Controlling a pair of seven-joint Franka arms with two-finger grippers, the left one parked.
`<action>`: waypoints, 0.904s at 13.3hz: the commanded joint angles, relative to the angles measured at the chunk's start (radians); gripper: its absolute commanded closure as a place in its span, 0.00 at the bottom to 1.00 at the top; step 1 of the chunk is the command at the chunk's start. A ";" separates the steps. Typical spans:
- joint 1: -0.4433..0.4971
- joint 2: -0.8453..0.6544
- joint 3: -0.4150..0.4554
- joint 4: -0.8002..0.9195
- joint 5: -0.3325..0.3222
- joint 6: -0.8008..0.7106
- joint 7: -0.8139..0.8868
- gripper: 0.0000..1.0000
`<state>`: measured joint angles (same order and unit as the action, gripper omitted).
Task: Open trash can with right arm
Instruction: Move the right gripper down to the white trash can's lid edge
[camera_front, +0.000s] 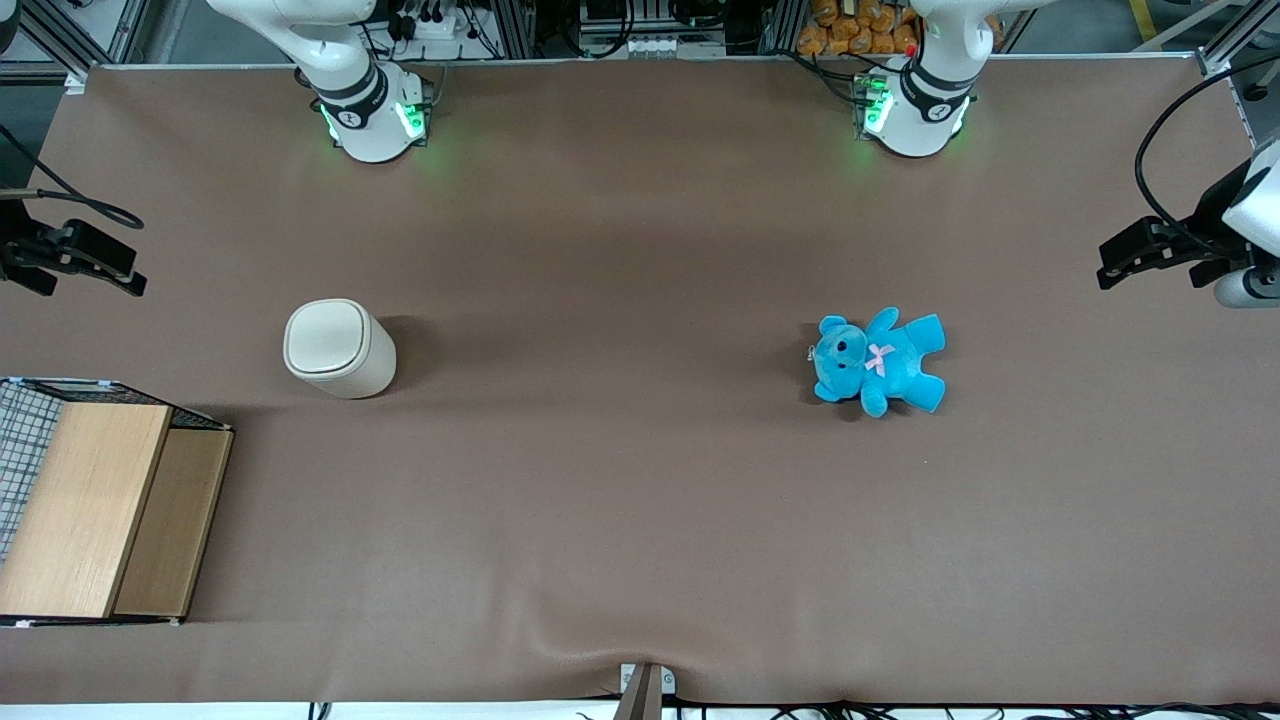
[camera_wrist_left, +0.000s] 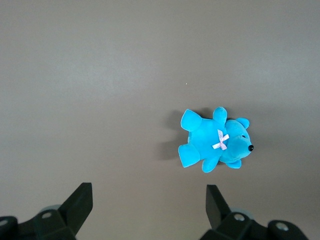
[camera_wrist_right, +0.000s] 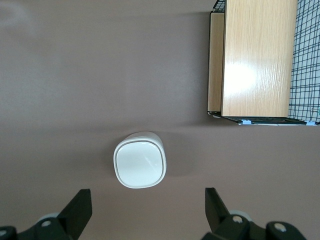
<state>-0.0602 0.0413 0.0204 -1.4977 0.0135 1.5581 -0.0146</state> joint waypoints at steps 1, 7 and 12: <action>-0.010 0.005 0.015 0.013 -0.018 -0.009 0.015 0.00; 0.006 0.020 0.018 0.010 -0.006 -0.013 0.004 0.00; 0.085 0.069 0.018 0.001 -0.006 -0.047 0.014 0.00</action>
<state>-0.0062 0.1016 0.0361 -1.5055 0.0145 1.5442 -0.0145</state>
